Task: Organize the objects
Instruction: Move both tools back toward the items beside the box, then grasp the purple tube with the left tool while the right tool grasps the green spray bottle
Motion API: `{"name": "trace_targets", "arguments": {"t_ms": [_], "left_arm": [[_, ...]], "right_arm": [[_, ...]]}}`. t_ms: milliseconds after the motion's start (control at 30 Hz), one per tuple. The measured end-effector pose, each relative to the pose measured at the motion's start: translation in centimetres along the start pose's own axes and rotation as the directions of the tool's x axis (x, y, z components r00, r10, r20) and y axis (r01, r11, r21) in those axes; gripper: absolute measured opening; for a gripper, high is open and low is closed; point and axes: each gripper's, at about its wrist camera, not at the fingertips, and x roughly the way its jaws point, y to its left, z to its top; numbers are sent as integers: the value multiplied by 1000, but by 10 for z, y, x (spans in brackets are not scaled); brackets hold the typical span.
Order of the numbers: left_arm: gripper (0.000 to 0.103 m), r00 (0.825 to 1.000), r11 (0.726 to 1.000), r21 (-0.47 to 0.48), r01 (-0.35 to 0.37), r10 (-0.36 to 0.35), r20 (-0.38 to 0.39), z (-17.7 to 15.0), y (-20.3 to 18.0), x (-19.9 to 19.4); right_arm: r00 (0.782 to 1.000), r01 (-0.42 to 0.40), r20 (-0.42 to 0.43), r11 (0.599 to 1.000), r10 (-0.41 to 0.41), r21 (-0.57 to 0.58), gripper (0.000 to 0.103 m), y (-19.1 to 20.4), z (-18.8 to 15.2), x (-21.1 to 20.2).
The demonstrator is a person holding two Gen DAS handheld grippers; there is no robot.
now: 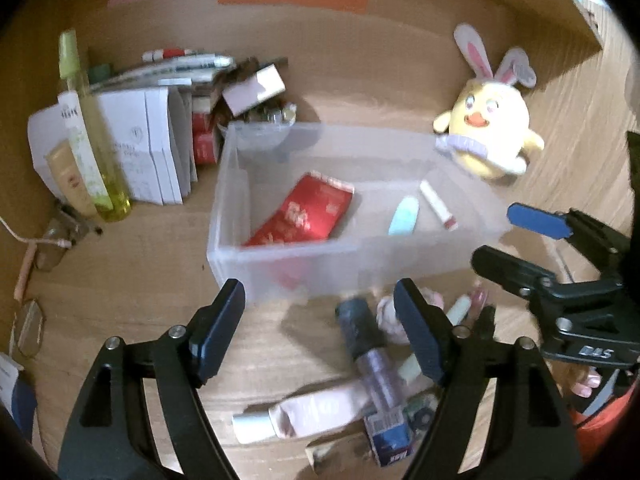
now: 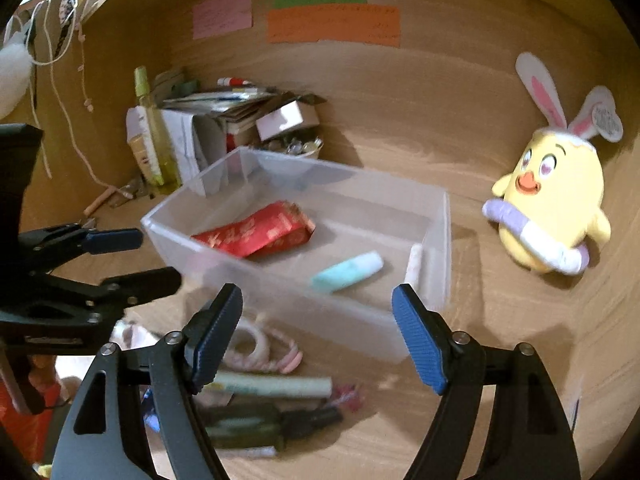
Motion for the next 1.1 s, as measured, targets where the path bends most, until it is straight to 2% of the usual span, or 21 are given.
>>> {"name": "trace_targets", "arguments": {"t_ms": [200, 300, 600, 967, 1100], "left_arm": [[77, 996, 1000, -2, 3, -3, -87, -18, 2, 24], [77, 993, 998, -44, 49, -53, -109, -19, 6, 31], [77, 990, 997, -46, 67, -72, -119, -17, 0, 37], [77, 994, 1000, -23, 11, -13, -106, -22, 10, 23], [77, 995, 1000, -24, 10, -12, -99, -23, 12, 17]], "right_arm": [[998, -37, -54, 999, 39, 33, 75, 12, -29, 1], [996, -35, -83, 998, 39, 47, 75, 16, -42, 6], [992, -23, -125, 994, 36, 104, 75, 5, -64, 4], [988, 26, -153, 984, 1, 174, 75, -23, -83, -7], [988, 40, -156, 981, -10, 188, 75, -28, -88, -10]]}}
